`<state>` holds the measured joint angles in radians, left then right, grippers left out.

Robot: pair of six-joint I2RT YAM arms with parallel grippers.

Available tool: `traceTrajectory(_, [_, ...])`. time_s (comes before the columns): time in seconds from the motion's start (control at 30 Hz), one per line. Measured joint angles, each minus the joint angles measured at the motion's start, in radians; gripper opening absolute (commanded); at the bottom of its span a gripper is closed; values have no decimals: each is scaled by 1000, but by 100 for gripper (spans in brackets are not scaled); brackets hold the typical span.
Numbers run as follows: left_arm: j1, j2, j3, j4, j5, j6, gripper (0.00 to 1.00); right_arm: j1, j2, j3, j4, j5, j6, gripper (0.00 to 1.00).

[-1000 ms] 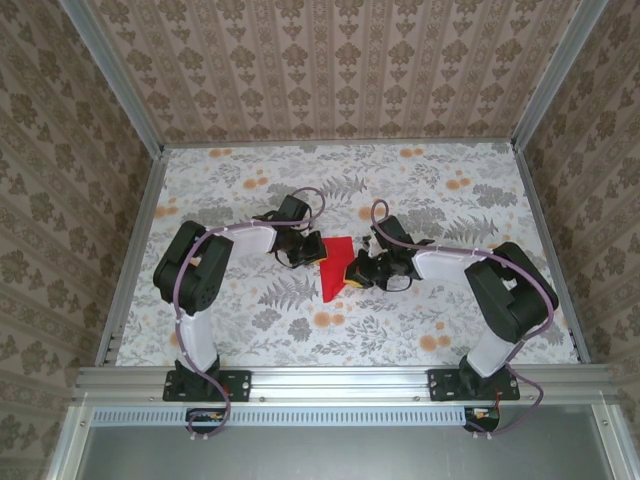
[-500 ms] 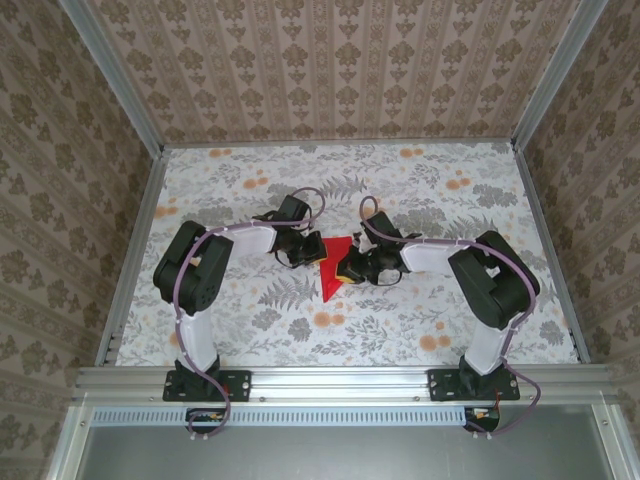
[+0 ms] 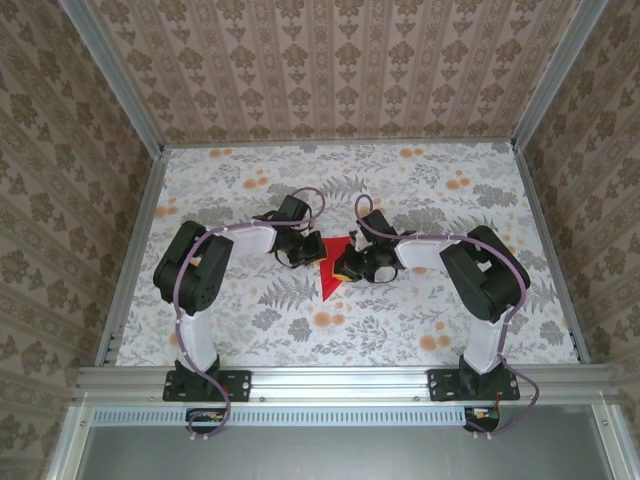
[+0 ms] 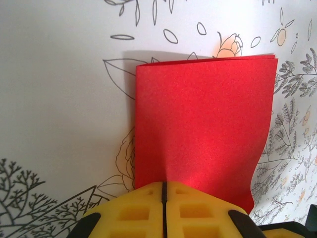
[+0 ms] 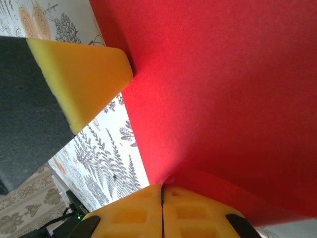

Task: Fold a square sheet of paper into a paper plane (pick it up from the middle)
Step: Third fold the triangle at the center of the table.

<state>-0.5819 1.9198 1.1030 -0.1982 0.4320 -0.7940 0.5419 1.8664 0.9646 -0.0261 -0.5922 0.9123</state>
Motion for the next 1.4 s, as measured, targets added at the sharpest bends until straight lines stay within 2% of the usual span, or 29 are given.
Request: traceTrajectory(1.4, [0, 1, 1, -2, 2, 0, 8, 16, 54, 71, -61, -21, -94, 8])
